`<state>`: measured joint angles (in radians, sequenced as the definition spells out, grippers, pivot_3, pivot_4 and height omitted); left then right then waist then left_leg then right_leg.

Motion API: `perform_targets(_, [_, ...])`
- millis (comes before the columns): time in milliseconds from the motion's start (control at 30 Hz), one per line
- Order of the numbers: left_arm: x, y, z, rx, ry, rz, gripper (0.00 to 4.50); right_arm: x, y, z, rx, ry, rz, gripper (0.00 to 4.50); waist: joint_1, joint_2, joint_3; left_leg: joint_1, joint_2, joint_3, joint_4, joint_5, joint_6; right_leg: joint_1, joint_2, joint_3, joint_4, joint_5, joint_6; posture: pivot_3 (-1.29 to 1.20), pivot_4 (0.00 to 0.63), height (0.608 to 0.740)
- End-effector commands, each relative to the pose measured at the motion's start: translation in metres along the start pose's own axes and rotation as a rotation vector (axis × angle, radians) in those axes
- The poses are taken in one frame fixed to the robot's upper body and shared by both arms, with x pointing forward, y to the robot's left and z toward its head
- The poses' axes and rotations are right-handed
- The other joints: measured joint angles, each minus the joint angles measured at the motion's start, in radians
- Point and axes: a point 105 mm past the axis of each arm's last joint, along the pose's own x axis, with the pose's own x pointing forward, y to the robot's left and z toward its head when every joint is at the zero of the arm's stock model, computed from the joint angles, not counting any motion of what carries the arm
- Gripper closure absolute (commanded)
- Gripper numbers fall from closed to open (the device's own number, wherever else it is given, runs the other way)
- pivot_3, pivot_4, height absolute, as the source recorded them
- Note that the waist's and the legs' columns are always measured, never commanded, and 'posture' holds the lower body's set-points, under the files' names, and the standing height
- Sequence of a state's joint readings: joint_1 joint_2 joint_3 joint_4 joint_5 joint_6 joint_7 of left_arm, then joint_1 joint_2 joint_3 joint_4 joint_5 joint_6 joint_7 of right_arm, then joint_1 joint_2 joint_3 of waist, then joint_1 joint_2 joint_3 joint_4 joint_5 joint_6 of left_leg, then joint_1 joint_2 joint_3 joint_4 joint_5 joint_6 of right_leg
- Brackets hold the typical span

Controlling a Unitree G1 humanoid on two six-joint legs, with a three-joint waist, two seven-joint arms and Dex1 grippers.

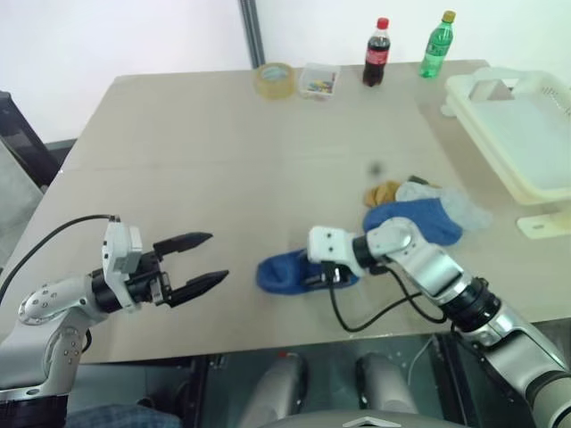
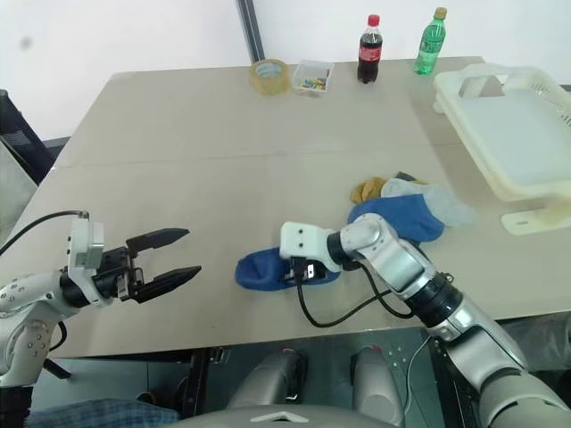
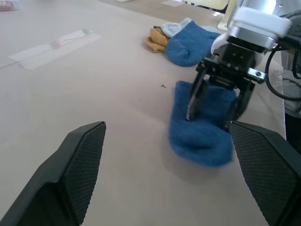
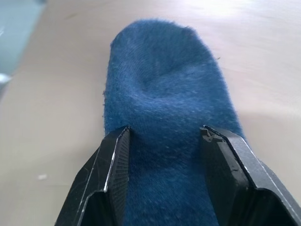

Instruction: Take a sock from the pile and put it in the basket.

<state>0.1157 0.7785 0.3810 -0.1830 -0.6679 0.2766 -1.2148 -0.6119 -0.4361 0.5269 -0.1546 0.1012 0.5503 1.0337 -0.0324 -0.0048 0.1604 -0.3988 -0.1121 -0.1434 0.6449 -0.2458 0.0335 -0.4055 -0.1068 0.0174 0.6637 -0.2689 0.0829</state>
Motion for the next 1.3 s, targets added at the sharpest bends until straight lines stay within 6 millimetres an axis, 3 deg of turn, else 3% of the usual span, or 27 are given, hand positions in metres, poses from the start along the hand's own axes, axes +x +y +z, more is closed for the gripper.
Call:
perform_targets(33, [0.003, 0.001, 0.007, 0.035, -0.021, -0.017, 0.0, -0.031, -0.001, 0.011, 0.095, -0.026, -0.093, 2.12, 0.005, 0.0, 0.0, 0.0, 0.0, 0.0, 0.0, 0.0, 0.0, 0.0, 0.0, 0.0, 0.0, 0.0, 0.0, 0.0, 0.15, 0.74])
perform_targets(200, [0.008, 0.003, 0.006, 0.036, -0.025, -0.038, 0.0, -0.073, -0.006, 0.004, 0.218, 0.006, -0.225, 2.12, 0.017, 0.0, 0.0, 0.0, 0.0, 0.0, 0.0, 0.0, 0.0, 0.0, 0.0, 0.0, 0.0, 0.0, 0.0, 0.0, 0.15, 0.74])
perform_targets(433, [0.015, 0.009, 0.007, 0.044, -0.032, -0.07, 0.0, -0.119, -0.055, -0.041, 0.278, 0.168, -0.58, 2.12, 0.018, 0.0, 0.0, 0.0, 0.0, 0.001, 0.0, 0.0, 0.0, 0.0, -0.001, 0.0, 0.0, 0.0, 0.0, 0.0, 0.15, 0.74])
perform_targets(667, [0.016, 0.011, 0.006, 0.049, -0.032, -0.079, 0.0, -0.116, -0.067, -0.056, 0.226, 0.212, -0.633, 2.12, 0.015, 0.0, 0.0, -0.001, 0.0, 0.001, 0.0, 0.0, 0.0, -0.001, -0.002, 0.001, 0.0, 0.0, 0.0, 0.0, 0.15, 0.74])
perform_targets(967, [0.013, 0.006, 0.005, 0.048, -0.028, -0.101, 0.0, -0.106, -0.059, -0.062, 0.204, 0.234, -0.573, 2.12, 0.016, 0.0, 0.0, -0.001, 0.0, 0.002, 0.0, 0.0, 0.0, -0.001, -0.001, 0.001, 0.0, 0.0, 0.0, 0.0, 0.15, 0.74])
perform_targets(1133, [0.013, 0.003, 0.0, 0.059, -0.009, -0.116, 0.0, -0.105, -0.058, -0.062, 0.201, 0.235, -0.564, 4.34, 0.016, 0.0, 0.0, -0.001, 0.0, 0.002, 0.0, 0.0, 0.0, -0.001, -0.001, 0.001, 0.0, 0.0, 0.0, 0.0, 0.15, 0.74])
perform_targets(1300, [0.014, 0.004, 0.0, 0.068, -0.003, -0.117, 0.0, -0.108, -0.063, -0.06, 0.193, 0.231, -0.587, 4.43, 0.017, 0.0, 0.0, -0.001, 0.0, 0.002, 0.0, 0.0, 0.0, -0.001, -0.001, 0.001, 0.0, 0.0, 0.0, 0.0, 0.15, 0.74])
